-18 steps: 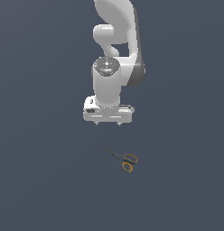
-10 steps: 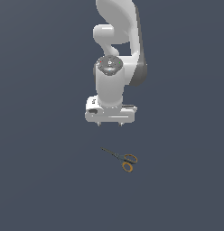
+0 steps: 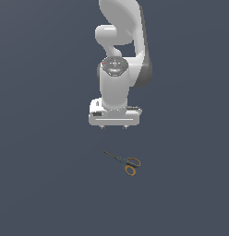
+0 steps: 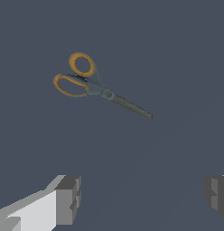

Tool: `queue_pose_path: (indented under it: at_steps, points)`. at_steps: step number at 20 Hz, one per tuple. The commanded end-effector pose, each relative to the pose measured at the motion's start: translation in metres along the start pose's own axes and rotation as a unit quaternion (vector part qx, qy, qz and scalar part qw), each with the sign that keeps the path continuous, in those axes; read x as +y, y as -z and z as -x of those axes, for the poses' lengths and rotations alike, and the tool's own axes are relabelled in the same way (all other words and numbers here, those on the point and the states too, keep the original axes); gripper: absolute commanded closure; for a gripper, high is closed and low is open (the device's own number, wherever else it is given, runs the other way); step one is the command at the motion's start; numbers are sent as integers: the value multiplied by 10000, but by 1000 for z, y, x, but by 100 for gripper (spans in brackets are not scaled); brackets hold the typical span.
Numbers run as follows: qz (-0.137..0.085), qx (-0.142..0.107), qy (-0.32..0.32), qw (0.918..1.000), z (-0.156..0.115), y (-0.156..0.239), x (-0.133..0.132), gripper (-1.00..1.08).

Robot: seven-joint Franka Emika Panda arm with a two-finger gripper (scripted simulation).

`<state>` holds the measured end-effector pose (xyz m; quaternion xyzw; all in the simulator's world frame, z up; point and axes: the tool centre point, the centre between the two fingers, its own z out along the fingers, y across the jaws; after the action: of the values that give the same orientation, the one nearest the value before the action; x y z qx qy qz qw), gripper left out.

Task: Pick up the object and move it to a goal position.

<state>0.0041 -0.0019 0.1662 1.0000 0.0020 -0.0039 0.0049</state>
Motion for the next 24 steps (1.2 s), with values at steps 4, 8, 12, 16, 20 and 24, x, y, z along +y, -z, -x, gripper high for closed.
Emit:
queue_pose_path:
  at_steps: [4, 8, 12, 16, 20, 24]
  points:
    - [12, -2, 209, 9998, -4, -4, -2, -92]
    - [26, -4, 503, 9987, -11, -11, -4, -92]
    - [40, -6, 917, 9958, -19, -20, -8, -92]
    - [51, -8, 1449, 9894, -30, -32, -12, -92]
    - [52, -8, 2053, 9787, -42, -47, -18, -92]
    - [42, -2, 2643, 9644, -53, -63, -23, -92]
